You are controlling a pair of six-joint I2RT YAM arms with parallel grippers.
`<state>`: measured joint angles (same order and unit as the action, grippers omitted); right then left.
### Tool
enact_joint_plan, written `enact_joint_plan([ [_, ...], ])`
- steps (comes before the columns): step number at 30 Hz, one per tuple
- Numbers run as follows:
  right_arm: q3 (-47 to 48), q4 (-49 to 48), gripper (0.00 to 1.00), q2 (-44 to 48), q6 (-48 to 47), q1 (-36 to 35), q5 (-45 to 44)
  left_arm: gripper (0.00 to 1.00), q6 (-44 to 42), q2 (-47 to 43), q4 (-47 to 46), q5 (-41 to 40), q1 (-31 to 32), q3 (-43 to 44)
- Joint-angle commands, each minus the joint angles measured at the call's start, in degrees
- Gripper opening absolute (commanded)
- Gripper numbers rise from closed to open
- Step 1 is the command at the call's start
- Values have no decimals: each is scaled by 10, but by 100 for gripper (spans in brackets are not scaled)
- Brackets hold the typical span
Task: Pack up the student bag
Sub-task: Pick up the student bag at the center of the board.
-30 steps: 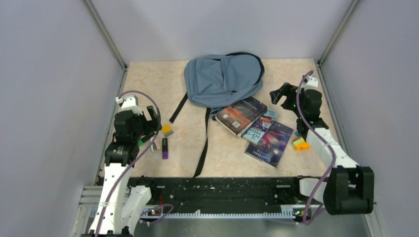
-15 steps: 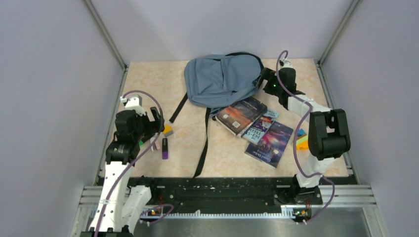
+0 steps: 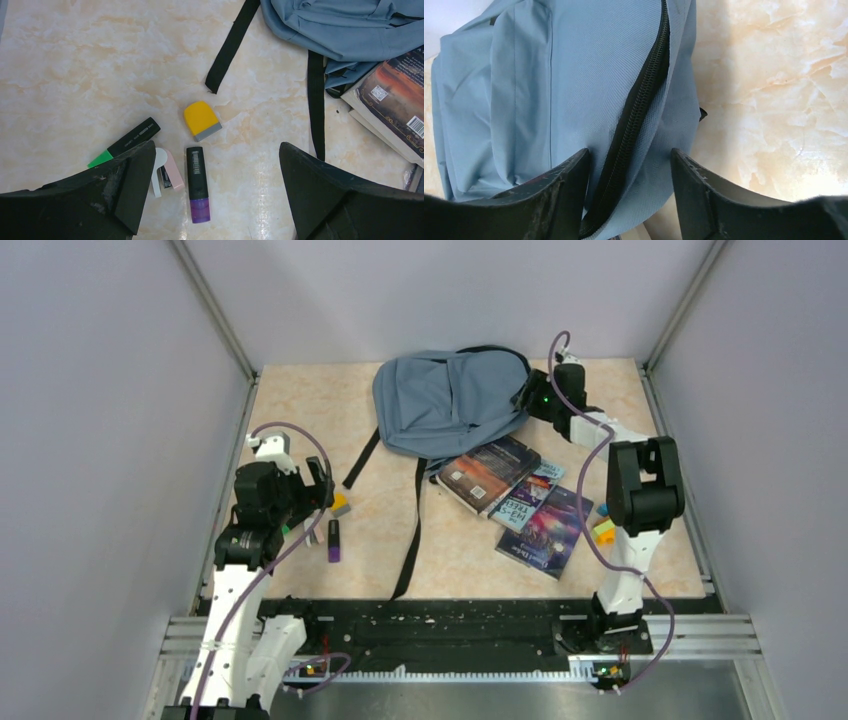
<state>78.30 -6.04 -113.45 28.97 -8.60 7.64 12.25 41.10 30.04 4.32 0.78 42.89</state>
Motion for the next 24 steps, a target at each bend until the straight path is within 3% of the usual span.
enact_joint_plan([
  [1,41,0,51,-11,-16,-2,0,98,-6,-5,-21,8,-3,1],
  [3,41,1,31,-8,-19,-2,-2,98,-5,-5,-22,9,-3,1],
  [5,39,0,3,-1,-23,-2,-1,98,-5,-4,-21,10,-3,1],
  [6,40,0,0,4,-24,-2,1,98,-5,-4,-22,10,-3,1],
  [13,44,30,0,78,-64,-21,29,98,-3,-14,-25,29,-3,5],
  [19,-39,18,0,214,-57,-51,-2,98,-5,-38,-51,33,-3,-2],
  [24,-122,25,0,336,-59,-100,-72,98,12,0,-61,68,-3,28],
])
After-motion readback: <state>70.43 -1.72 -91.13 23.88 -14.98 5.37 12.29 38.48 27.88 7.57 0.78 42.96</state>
